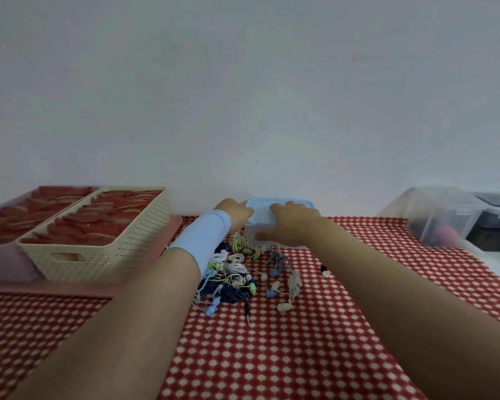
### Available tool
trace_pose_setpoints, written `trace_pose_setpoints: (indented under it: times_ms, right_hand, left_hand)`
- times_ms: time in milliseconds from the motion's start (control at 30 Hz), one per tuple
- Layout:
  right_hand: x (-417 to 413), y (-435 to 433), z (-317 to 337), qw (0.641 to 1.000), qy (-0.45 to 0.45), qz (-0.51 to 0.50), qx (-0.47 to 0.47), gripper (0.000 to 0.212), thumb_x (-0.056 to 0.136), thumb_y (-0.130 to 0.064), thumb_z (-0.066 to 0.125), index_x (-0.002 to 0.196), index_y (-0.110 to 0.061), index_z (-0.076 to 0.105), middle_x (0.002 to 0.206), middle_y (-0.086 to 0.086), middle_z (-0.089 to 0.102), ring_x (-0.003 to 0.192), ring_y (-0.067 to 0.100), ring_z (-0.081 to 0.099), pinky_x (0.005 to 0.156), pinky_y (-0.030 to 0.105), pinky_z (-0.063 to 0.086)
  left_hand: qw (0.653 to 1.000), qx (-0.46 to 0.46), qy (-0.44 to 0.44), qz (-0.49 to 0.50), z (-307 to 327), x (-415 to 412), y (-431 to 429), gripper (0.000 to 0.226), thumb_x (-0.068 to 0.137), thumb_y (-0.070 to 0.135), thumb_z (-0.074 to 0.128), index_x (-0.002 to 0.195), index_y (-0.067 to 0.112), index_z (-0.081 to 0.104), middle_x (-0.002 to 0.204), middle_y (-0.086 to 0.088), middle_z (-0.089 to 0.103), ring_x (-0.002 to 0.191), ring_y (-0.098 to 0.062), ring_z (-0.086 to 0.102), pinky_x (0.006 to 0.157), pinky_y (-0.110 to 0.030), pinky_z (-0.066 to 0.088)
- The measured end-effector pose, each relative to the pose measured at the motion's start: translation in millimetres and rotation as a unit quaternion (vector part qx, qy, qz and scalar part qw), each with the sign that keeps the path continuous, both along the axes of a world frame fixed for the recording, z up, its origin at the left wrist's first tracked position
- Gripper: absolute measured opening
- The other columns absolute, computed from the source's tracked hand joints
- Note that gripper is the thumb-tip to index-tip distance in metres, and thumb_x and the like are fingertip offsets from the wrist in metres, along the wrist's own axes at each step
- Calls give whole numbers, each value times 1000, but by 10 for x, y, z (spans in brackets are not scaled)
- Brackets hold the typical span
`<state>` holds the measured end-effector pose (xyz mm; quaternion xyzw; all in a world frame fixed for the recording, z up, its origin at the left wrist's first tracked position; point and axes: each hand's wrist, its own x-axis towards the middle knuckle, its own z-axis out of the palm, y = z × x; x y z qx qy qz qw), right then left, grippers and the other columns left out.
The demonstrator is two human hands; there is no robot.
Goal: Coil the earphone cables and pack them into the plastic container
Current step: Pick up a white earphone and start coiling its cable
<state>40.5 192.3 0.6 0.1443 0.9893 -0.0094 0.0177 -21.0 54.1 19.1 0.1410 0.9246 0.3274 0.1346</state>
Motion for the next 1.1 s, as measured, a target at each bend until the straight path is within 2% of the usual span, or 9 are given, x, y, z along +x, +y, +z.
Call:
trace_pose_setpoints:
  times_ms: [133,200,300,533,633,767,900,1000,1100]
  right_hand:
    - [-28,-33,-75,999,48,-19,-13,83,85,-84,43,136,-18,45,131,10,55,113,30,57,97,51,48]
    - [-24,-28,-99,997,67,-9,-26,74,91,-77,42,131,-14,48,124,11,59,105,28,59,91,45,50]
    - [-1,-24,-97,996,81,1,-29,64,95,-71,42,122,-14,50,113,10,62,93,25,56,86,42,51]
    - [21,-63,-102,993,114,21,-18,62,99,-69,34,124,-14,51,113,13,64,99,31,60,87,46,52]
    - [45,-56,-27,988,100,92,77,36,109,-35,45,141,-20,46,119,16,54,102,34,60,78,44,54]
    - [15,-11,-69,990,91,81,64,43,105,-13,50,147,-10,40,128,16,52,103,31,61,76,40,53]
    - [49,145,8,988,142,43,-37,45,103,-4,39,147,-10,39,129,16,60,108,32,60,81,36,43]
    - [178,305,166,975,213,54,-23,49,101,0,42,148,-16,42,131,13,55,111,34,56,84,41,45]
    - [364,510,355,962,269,40,30,45,97,-2,47,137,-21,47,121,8,53,104,31,52,79,40,42]
  left_hand:
    - [992,111,-61,27,-39,-43,30,25,98,26,50,91,3,56,93,-16,65,71,-26,61,54,-28,47]
    - [975,186,-116,49,-81,-97,34,19,96,19,53,95,2,60,107,-21,69,90,-32,69,71,-37,60]
    - [963,232,-128,56,-97,-66,11,23,98,24,50,102,3,59,110,-21,66,99,-33,66,88,-41,57]
    - [938,285,-190,56,-143,-72,-26,29,97,21,54,119,4,63,112,-18,69,100,-28,68,60,-28,58]
    - [926,317,-198,47,-129,-75,-61,18,100,20,50,105,8,62,102,-15,67,88,-24,66,58,-27,57]
    - [992,112,-42,-46,-153,-121,-11,27,99,8,43,122,7,58,94,-12,59,74,-22,55,78,-37,56]
    - [986,-98,107,-79,-153,-24,31,25,98,4,44,112,7,64,81,-6,55,83,-29,55,81,-32,49]
    - [983,-126,122,-51,-145,18,72,18,95,4,47,78,9,54,69,-2,43,60,-17,45,69,-30,45]
    - [983,-95,156,-27,-53,75,142,25,93,12,51,117,9,57,111,-12,58,99,-27,56,87,-37,49]
